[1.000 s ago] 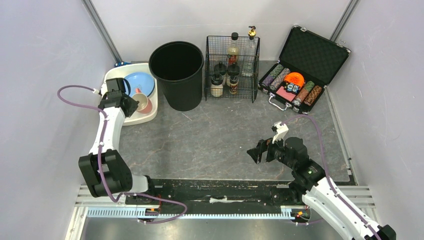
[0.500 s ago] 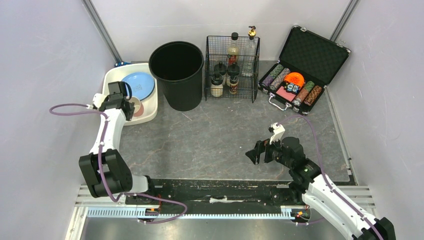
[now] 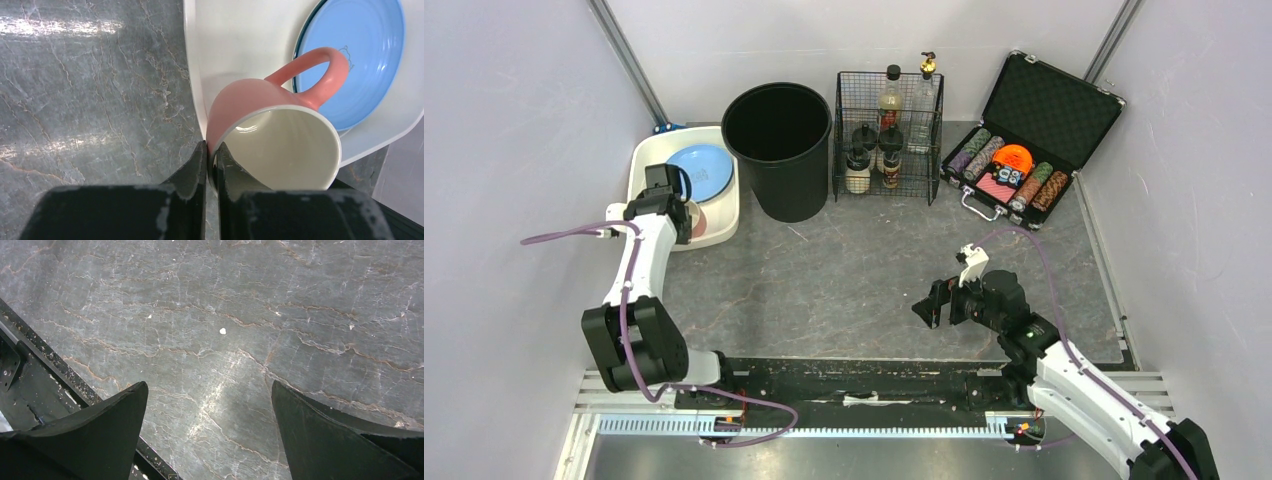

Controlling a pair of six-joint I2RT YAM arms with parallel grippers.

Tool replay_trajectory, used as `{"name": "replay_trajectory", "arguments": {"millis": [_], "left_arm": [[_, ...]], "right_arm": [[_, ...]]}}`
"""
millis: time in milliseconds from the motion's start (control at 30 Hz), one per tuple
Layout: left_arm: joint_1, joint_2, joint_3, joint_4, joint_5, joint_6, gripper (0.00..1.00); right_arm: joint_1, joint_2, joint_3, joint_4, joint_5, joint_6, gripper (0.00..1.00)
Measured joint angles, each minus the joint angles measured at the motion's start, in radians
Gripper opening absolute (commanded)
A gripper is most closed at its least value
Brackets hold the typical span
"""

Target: Clear the kitchen counter

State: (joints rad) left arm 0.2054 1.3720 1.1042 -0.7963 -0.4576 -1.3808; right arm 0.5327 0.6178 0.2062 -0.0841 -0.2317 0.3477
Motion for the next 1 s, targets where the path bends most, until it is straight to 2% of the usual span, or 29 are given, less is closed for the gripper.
{"name": "replay_trajectory", "arguments": {"millis": [300,667,1000], "left_arm": [[-0.007,0.105,0.090,-0.013,-0.004,-0.071,0.31],[-0.011,0.170,0.097,0.007,0.019,-0.072,0.43],[-0.011,0.095,0.068,0.091,0.040,-0.053,0.68]], "right_arm": [[0.000,0.026,0.000,0.016,-0.003,0.000,0.96],[0.000,0.061,0.000,0.025,-0.003,0.000,0.96],[0.000,0.073,0.000,0.054,-0.004,0.007,0.96]]}}
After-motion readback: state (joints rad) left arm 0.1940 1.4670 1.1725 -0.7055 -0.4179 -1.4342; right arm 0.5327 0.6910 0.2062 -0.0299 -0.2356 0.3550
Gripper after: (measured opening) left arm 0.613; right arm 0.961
